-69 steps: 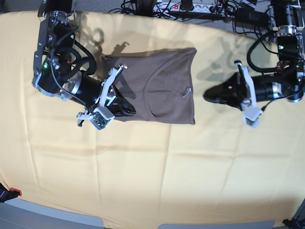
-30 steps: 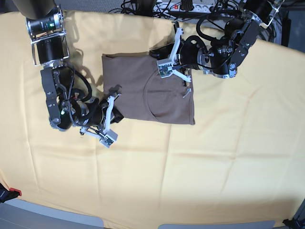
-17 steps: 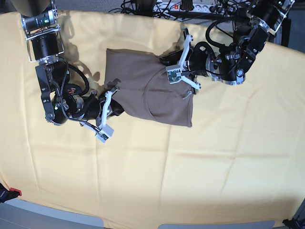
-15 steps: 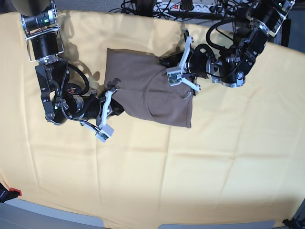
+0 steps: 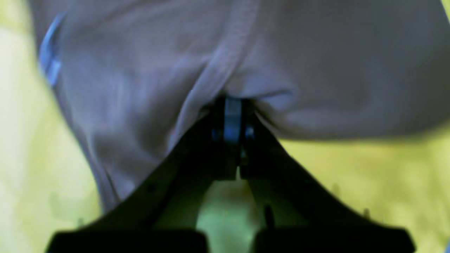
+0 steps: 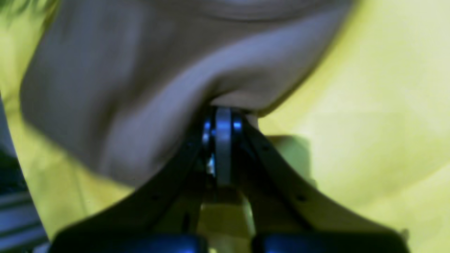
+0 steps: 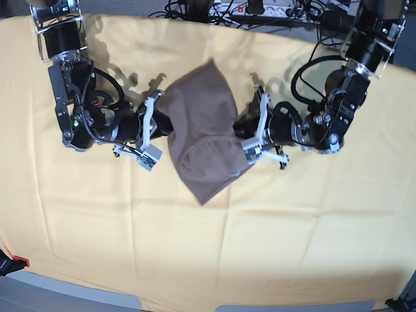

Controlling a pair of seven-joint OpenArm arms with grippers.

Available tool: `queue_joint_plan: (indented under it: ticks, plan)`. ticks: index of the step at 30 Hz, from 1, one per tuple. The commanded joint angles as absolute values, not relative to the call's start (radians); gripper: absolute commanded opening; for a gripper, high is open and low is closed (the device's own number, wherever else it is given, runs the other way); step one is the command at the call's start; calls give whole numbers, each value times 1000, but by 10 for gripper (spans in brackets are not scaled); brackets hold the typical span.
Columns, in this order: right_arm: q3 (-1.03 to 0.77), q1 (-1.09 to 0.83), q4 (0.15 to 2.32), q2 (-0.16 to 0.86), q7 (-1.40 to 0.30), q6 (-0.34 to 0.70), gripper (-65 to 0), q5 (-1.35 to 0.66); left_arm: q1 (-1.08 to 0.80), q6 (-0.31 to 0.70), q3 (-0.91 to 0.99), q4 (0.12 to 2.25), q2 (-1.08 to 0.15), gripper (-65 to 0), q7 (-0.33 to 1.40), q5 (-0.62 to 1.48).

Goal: Fold the T-shirt properly
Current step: 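Grasp the folded bundle with both grippers and lift it, then lower the bundle onto the table and release with both grippers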

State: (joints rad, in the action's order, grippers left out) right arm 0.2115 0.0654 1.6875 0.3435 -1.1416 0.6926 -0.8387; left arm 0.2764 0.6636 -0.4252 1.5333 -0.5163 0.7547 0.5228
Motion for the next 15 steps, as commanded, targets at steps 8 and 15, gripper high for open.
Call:
queue_joint_plan:
  ticks: [8,15]
  plan:
    - [39,-92,1836,346,-1119,698,-650,-945,336,654,-419,1374,-412,-650,604,431]
    - [-4,-194,1920,346,-1073,698,-650,-922,376,658,-419,1369,-368,-650,609,393]
